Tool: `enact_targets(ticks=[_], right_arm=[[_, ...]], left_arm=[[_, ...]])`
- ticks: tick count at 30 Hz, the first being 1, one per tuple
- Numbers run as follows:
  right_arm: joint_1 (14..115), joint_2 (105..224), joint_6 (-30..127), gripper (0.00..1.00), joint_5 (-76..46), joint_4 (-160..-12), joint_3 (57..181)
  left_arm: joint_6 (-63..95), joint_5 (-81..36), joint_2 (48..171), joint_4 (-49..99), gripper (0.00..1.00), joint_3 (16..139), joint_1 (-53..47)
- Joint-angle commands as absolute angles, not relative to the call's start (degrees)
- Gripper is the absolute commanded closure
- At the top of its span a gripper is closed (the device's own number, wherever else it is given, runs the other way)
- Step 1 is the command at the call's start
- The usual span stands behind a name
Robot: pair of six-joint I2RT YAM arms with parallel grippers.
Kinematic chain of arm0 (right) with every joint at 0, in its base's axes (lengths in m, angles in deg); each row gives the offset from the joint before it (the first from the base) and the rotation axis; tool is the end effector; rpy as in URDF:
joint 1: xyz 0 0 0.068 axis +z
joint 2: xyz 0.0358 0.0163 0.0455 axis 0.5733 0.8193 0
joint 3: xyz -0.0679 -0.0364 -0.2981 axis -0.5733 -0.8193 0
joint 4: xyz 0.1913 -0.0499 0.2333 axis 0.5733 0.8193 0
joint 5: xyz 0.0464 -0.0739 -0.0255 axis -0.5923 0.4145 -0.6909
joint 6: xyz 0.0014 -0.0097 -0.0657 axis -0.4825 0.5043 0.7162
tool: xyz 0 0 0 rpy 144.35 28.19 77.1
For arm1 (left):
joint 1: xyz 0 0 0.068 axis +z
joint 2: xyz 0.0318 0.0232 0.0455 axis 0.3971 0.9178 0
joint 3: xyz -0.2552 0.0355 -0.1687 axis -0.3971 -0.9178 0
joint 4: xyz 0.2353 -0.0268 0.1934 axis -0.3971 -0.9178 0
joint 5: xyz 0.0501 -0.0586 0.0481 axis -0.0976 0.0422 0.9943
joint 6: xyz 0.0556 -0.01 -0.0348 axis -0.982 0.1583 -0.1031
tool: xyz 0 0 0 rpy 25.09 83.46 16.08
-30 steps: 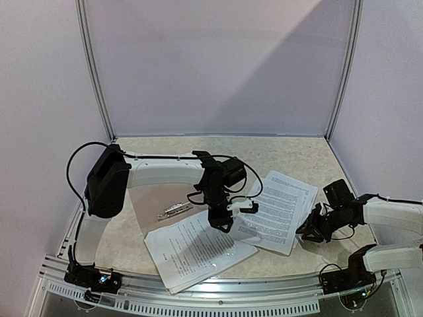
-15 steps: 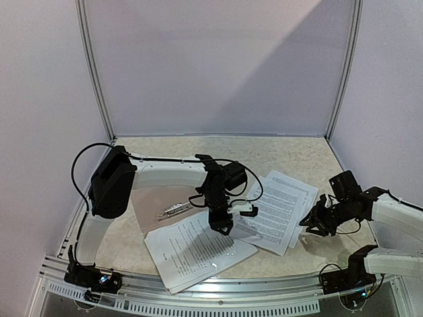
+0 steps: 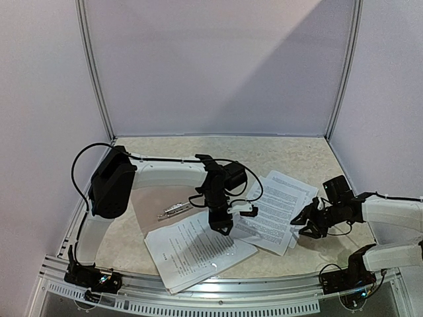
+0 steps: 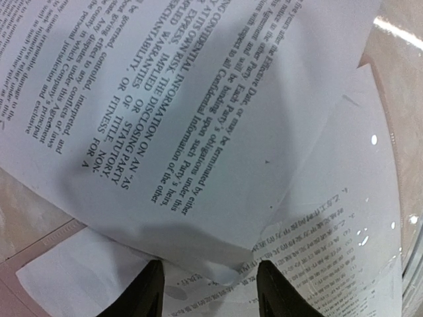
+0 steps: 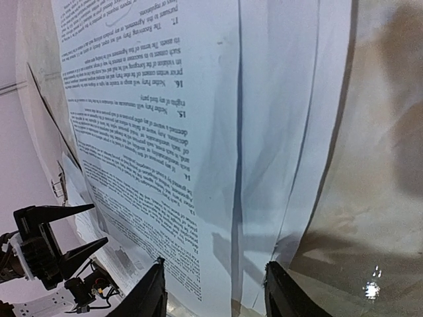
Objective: Put the files into the folder
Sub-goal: Pick up the file from the center of the board.
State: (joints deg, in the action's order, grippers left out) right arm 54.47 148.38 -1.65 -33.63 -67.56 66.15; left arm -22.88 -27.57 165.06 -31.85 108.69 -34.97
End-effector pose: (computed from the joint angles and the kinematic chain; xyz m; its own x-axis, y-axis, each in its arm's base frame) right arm 0.1888 0.0911 0.1274 -0.8664 0.4961 0.0566 0.4221 0.6671 0.6139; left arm 0.2625 -0.4491 0.1350 -0.0765 0.9709 -0.2269 0.9889 0.0448 -0.1417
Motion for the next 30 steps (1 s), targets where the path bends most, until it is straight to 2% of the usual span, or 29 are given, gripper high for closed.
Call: enact_targets(ticks=[1,9,17,30], right_arm=[[54.5,150.6,-1.6,0.49,-34.6,-72.3,64.5],[54.5,153.2,-2.5,0.5,-36.8,-77.3,63.7],[54.7,150.8,-1.8,0.53,-35.9,-74.1,65.4],[55.5,155.2,-3.3,0.52,-38.4,-82.6,63.2]], left_arm=[[-23.1,-28.1,166.0,-32.1,0.5,110.2,-35.9],[-23.3,-28.0,166.3,-32.5,0.5,110.5,-35.9],[-23.4,-27.8,166.9,-32.4,0.5,110.5,-35.9],[-23.4,-27.4,167.5,-32.4,0.5,110.6,-35.9]])
